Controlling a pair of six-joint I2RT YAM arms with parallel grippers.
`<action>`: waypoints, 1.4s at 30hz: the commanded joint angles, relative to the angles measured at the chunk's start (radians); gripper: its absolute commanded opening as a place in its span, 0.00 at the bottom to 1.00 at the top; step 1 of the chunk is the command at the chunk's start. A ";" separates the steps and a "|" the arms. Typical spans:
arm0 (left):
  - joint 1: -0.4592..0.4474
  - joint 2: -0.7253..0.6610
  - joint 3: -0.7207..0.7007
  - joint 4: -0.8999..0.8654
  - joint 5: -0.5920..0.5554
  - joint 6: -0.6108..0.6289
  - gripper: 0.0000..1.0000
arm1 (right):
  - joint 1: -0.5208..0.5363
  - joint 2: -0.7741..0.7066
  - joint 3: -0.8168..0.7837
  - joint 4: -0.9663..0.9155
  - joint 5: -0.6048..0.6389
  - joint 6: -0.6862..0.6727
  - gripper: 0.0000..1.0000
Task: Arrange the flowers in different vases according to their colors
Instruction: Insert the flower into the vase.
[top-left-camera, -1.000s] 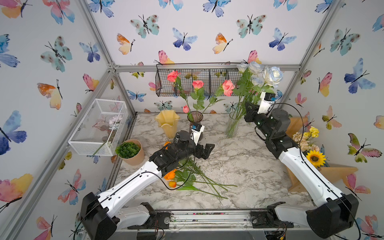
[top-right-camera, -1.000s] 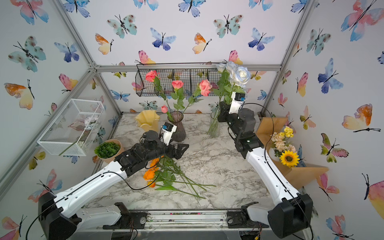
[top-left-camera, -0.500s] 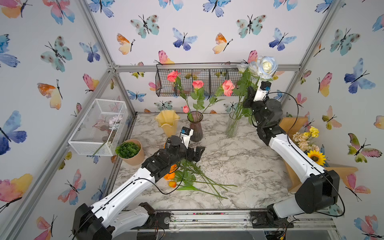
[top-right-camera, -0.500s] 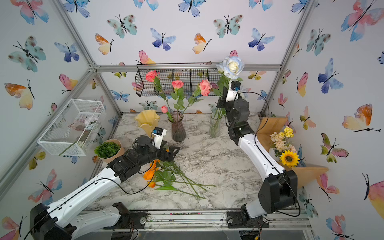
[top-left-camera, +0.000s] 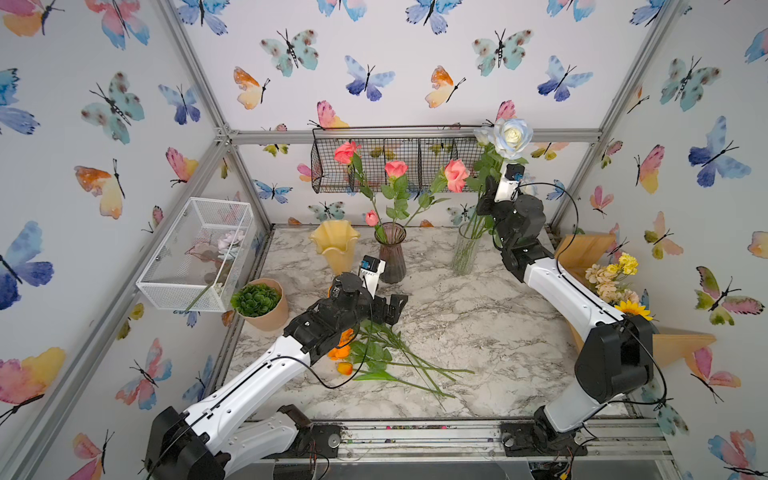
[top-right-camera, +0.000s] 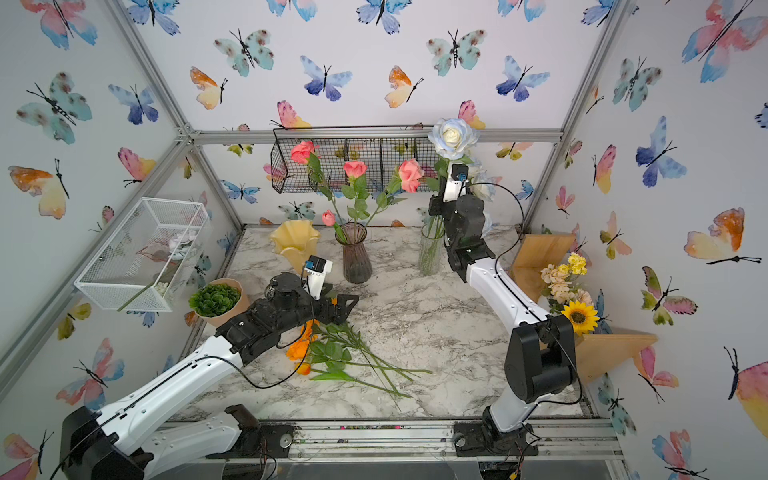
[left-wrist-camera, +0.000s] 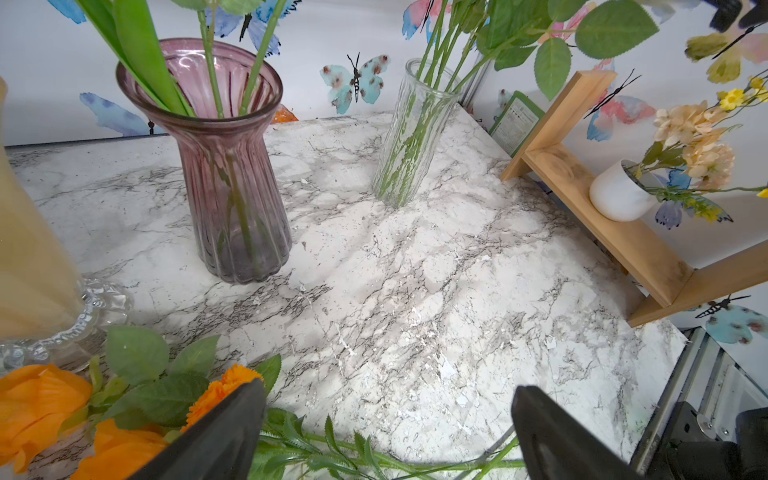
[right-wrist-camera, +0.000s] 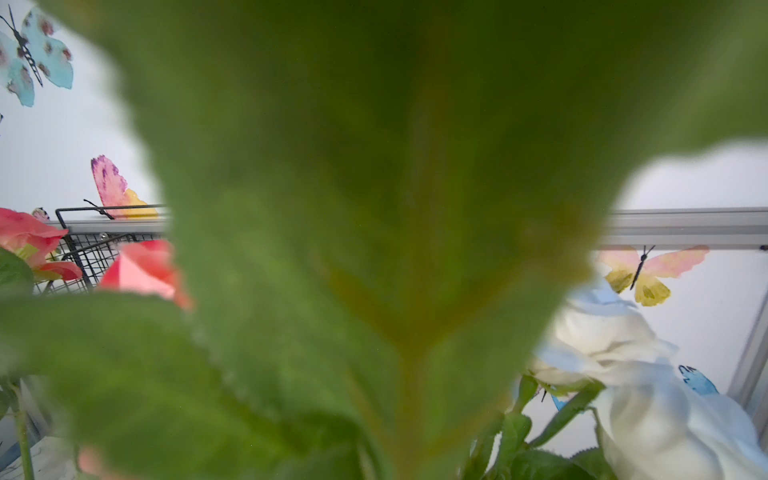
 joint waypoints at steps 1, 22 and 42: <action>0.008 -0.004 -0.004 0.018 0.025 0.000 0.99 | -0.005 0.010 -0.009 0.009 0.030 0.011 0.10; 0.011 -0.002 0.043 -0.007 0.059 -0.005 0.98 | -0.005 -0.123 0.214 -0.522 0.084 0.121 0.90; 0.022 -0.149 0.039 -0.370 -0.406 -0.313 1.00 | 0.270 -0.193 0.351 -1.214 -0.335 0.302 0.74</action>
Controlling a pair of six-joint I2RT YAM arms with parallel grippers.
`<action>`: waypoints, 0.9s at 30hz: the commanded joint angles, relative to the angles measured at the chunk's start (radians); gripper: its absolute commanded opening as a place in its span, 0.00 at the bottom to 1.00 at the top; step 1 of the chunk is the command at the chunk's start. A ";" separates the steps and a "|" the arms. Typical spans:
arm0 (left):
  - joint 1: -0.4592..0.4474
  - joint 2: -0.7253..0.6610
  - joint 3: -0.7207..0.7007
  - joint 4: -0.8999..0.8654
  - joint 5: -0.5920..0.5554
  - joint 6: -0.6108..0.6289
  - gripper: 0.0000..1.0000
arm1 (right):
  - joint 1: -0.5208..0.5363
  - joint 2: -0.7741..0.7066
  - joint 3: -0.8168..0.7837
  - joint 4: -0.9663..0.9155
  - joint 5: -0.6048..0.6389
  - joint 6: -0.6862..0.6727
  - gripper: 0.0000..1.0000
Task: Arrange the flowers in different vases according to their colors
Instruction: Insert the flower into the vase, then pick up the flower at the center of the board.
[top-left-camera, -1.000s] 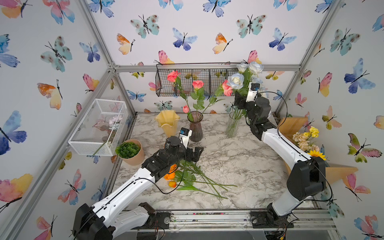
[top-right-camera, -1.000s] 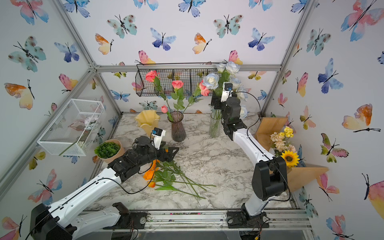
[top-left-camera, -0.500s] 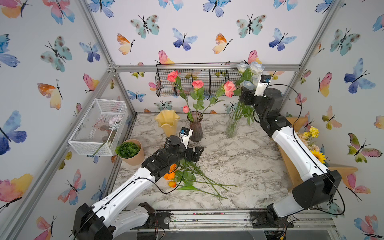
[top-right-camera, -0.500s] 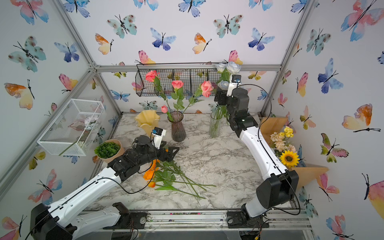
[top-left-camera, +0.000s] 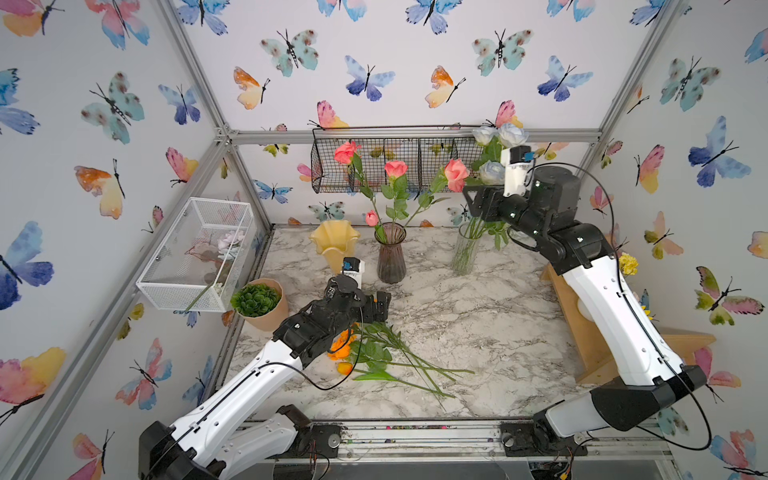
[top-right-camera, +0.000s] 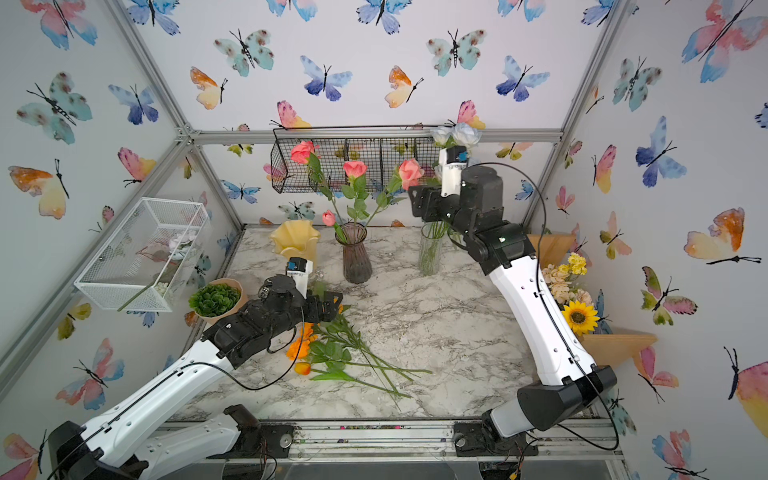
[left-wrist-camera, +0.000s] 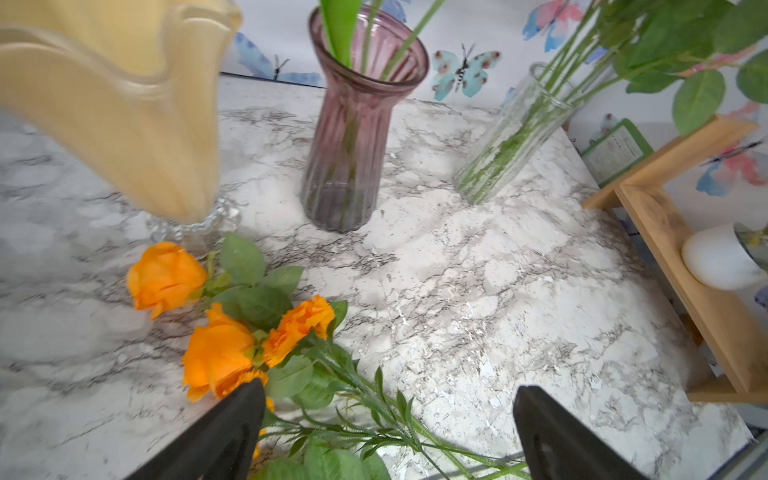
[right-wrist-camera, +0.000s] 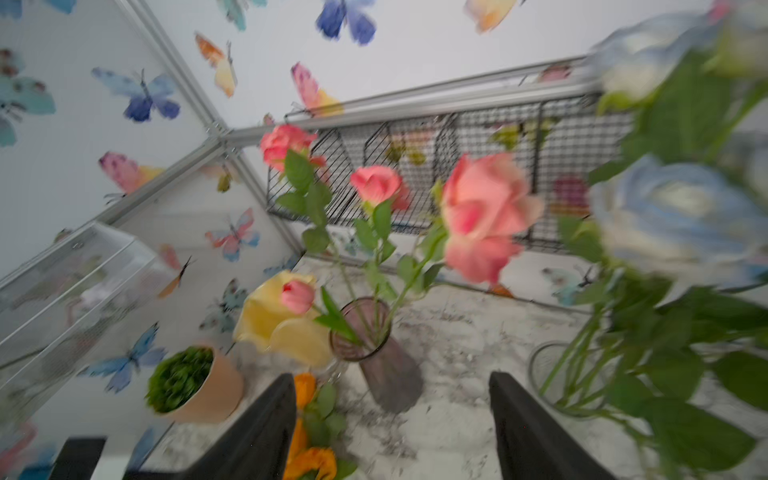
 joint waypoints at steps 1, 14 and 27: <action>0.014 -0.070 -0.010 -0.123 -0.165 -0.109 1.00 | 0.064 -0.042 -0.101 -0.148 -0.083 0.060 0.72; 0.088 -0.283 -0.146 -0.202 -0.192 -0.262 0.99 | 0.284 0.046 -0.510 0.032 -0.208 0.139 0.62; 0.088 -0.430 -0.308 -0.205 -0.133 -0.385 0.99 | 0.343 0.282 -0.531 0.099 -0.230 0.107 0.56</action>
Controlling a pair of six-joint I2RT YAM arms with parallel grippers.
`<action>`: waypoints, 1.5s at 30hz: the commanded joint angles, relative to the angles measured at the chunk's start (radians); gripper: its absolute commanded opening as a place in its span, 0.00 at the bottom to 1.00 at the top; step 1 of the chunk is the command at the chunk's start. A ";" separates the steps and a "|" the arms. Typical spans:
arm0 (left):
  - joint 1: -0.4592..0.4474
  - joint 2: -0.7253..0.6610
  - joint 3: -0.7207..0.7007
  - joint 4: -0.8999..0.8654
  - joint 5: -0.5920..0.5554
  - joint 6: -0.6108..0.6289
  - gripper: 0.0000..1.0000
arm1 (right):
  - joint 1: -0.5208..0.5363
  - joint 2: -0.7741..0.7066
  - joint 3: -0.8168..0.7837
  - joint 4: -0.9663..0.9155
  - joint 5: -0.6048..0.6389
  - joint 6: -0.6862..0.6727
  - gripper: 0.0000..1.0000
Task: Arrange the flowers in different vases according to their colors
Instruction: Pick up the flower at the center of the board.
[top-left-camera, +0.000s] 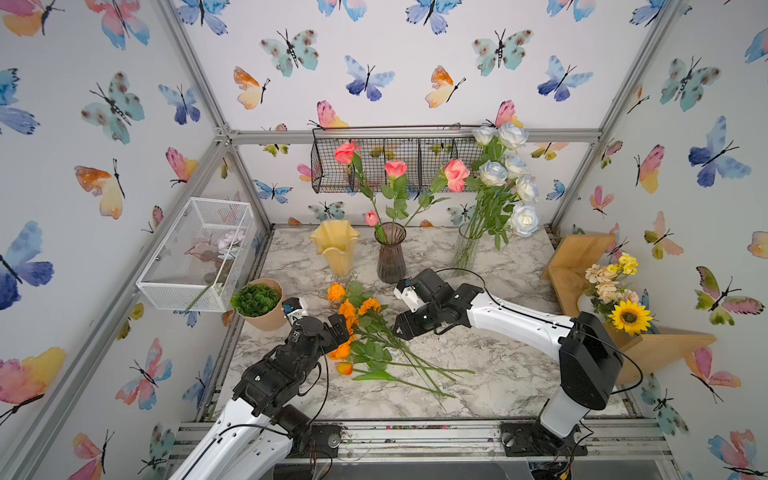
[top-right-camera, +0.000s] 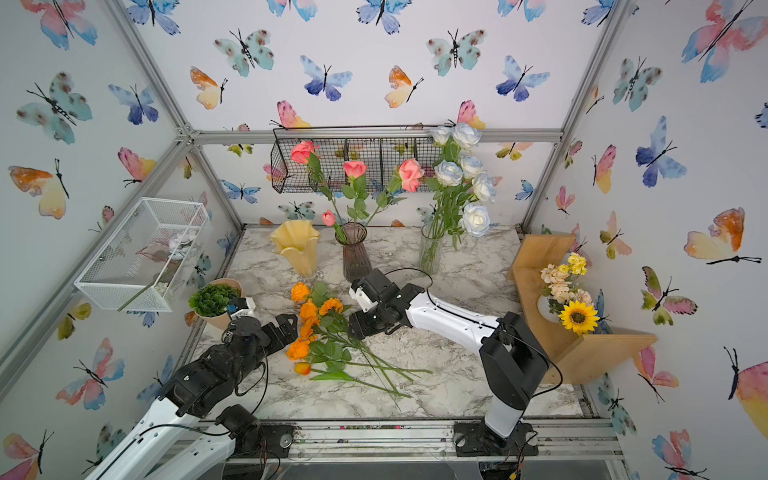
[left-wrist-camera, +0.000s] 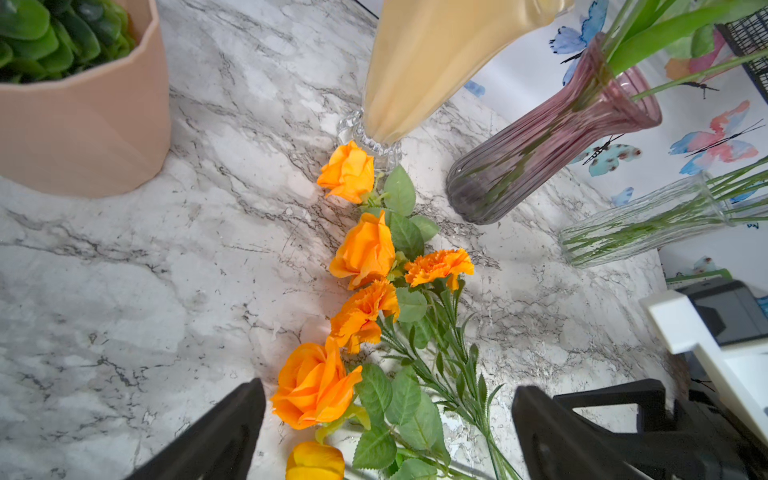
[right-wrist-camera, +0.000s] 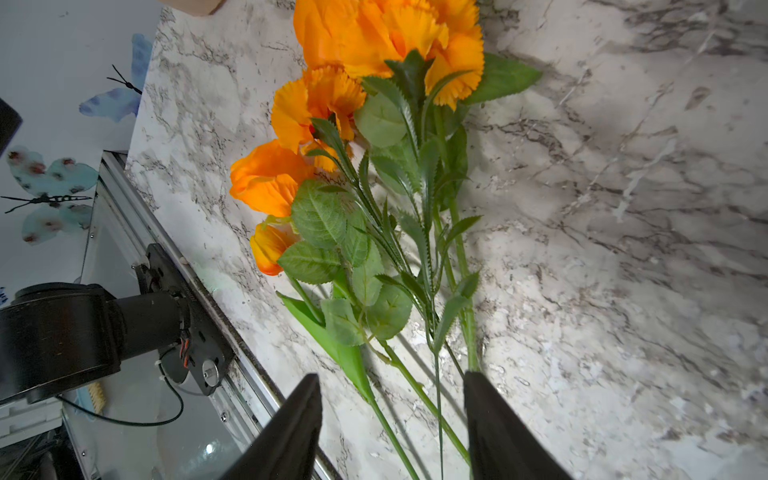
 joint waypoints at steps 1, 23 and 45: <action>0.004 -0.028 -0.011 -0.015 0.015 -0.030 0.99 | 0.006 0.053 0.009 0.032 -0.031 -0.019 0.55; 0.004 -0.001 -0.011 0.012 0.039 0.021 0.99 | 0.010 0.266 0.151 0.019 0.016 -0.058 0.40; 0.006 0.019 0.001 0.029 0.041 0.055 0.99 | 0.010 0.334 0.215 -0.018 0.108 -0.076 0.31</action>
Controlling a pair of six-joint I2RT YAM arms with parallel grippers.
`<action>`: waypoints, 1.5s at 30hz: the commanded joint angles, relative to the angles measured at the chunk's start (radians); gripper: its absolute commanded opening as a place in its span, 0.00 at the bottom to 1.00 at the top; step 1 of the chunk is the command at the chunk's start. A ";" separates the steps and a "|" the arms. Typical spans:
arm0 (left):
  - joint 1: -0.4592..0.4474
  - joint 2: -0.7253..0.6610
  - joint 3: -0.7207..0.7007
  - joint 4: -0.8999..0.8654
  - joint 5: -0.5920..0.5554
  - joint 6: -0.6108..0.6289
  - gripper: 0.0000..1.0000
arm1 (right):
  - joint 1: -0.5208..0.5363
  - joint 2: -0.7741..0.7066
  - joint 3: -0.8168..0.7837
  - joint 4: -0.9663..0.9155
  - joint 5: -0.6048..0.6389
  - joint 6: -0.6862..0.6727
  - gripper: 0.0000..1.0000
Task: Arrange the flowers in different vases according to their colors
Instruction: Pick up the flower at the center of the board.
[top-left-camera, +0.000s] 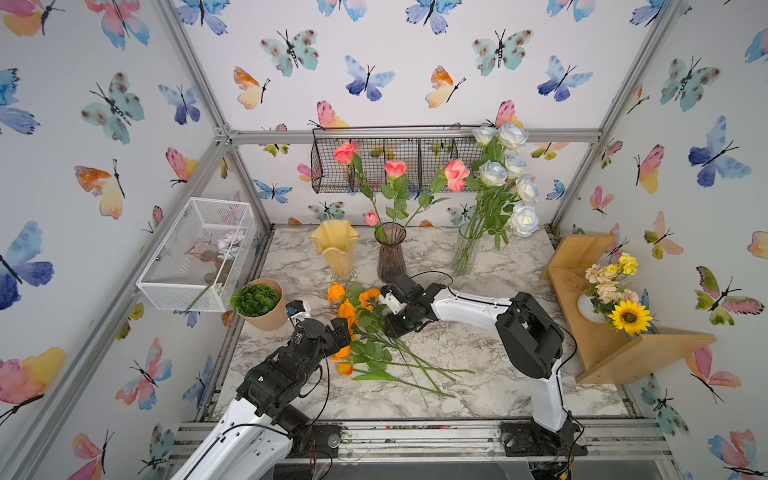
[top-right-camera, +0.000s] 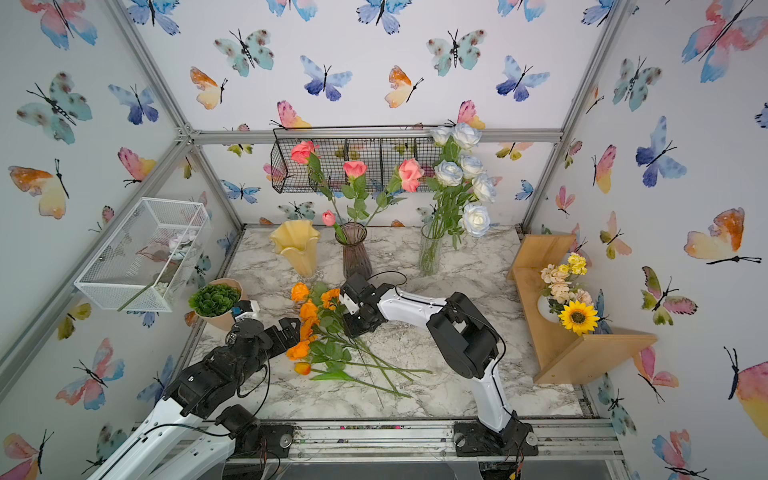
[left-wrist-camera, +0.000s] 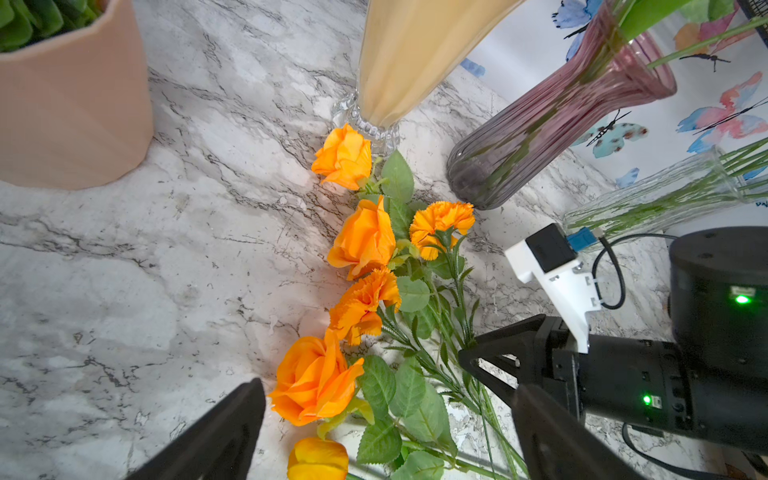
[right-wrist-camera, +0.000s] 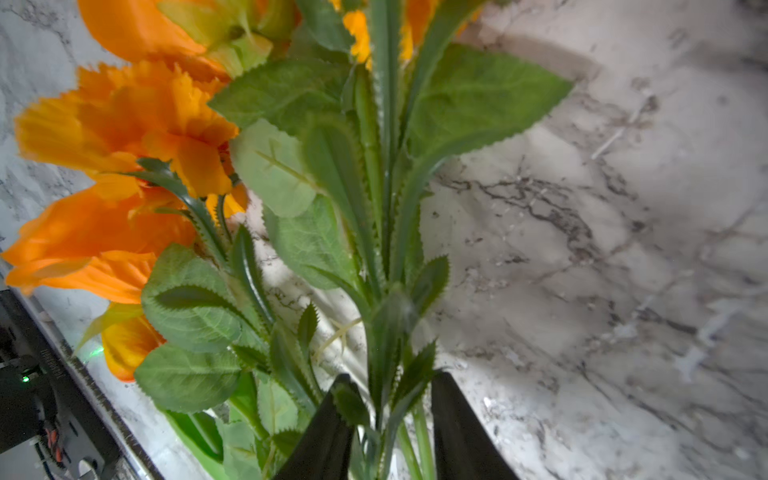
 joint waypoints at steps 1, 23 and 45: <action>0.006 0.001 0.021 0.003 0.013 0.021 0.99 | 0.005 0.010 0.032 -0.033 0.044 -0.015 0.29; 0.006 0.016 0.196 0.010 0.095 0.230 0.99 | 0.003 -0.261 -0.013 -0.049 0.190 -0.070 0.02; 0.006 -0.002 -0.073 0.412 0.507 -0.102 0.99 | 0.003 -0.519 -0.193 0.380 0.268 -0.072 0.02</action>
